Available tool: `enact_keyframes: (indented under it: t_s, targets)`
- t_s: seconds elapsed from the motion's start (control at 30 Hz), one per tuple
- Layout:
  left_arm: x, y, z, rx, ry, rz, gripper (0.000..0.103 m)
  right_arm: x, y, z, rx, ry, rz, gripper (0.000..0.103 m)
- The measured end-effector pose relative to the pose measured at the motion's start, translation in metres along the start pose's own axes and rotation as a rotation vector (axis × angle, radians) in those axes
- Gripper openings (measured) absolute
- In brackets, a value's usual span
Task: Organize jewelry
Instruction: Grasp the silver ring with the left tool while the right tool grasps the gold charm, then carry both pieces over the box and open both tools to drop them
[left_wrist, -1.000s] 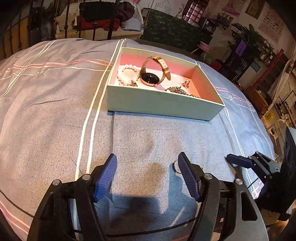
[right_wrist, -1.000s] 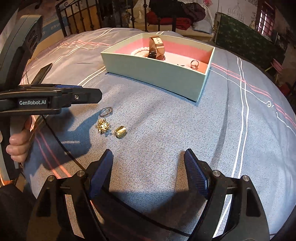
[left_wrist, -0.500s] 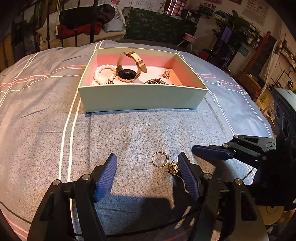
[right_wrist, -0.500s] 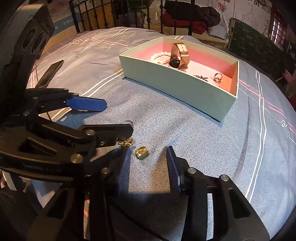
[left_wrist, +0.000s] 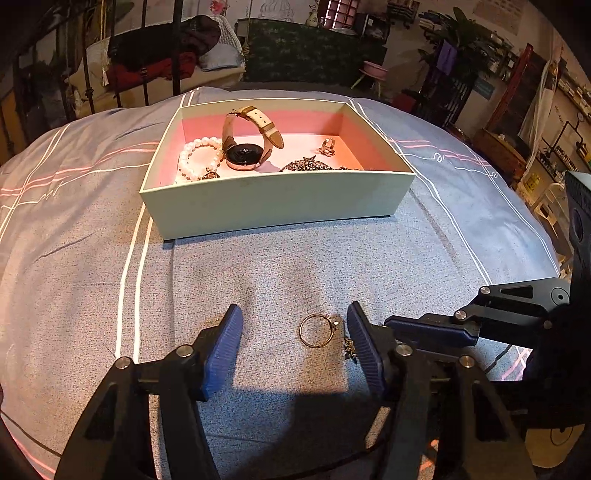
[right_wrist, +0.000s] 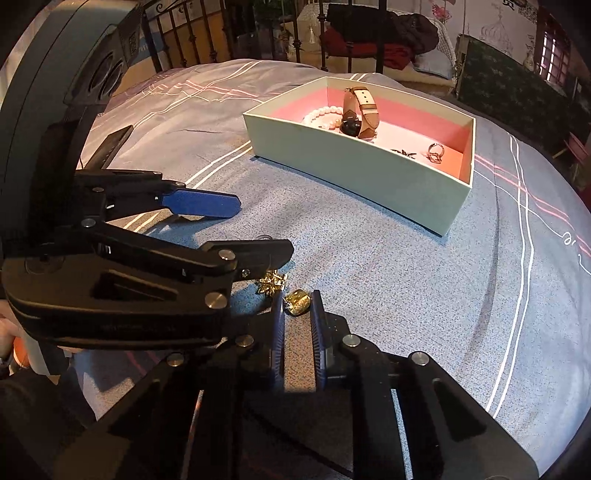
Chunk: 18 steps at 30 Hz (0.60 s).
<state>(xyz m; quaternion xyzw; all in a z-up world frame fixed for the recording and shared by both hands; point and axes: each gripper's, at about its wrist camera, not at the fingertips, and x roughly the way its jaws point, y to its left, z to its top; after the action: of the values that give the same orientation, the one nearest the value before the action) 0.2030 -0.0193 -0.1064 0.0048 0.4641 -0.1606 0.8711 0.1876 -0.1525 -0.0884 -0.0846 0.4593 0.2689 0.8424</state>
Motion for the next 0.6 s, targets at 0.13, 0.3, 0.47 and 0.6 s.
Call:
enact_keyframes:
  t_s: [0.13,0.3,0.47,0.6]
  targets:
    - [-0.001,0.004,0.002,-0.018,-0.007,-0.016,0.034,-0.004,-0.001,-0.004,0.011,-0.001,0.001,0.015]
    - [-0.006,0.016,0.004,-0.079,-0.018,-0.047,0.024,-0.011,-0.006,-0.006,0.029,-0.012,0.000,0.015]
    - [-0.013,0.020,0.009,-0.094,-0.039,-0.060,0.013,-0.019,-0.009,-0.003,0.046,-0.039,-0.006,0.015]
    - [-0.018,0.021,0.025,-0.079,-0.065,-0.048,0.012,-0.024,-0.011,0.010,0.037,-0.071,-0.017,0.015]
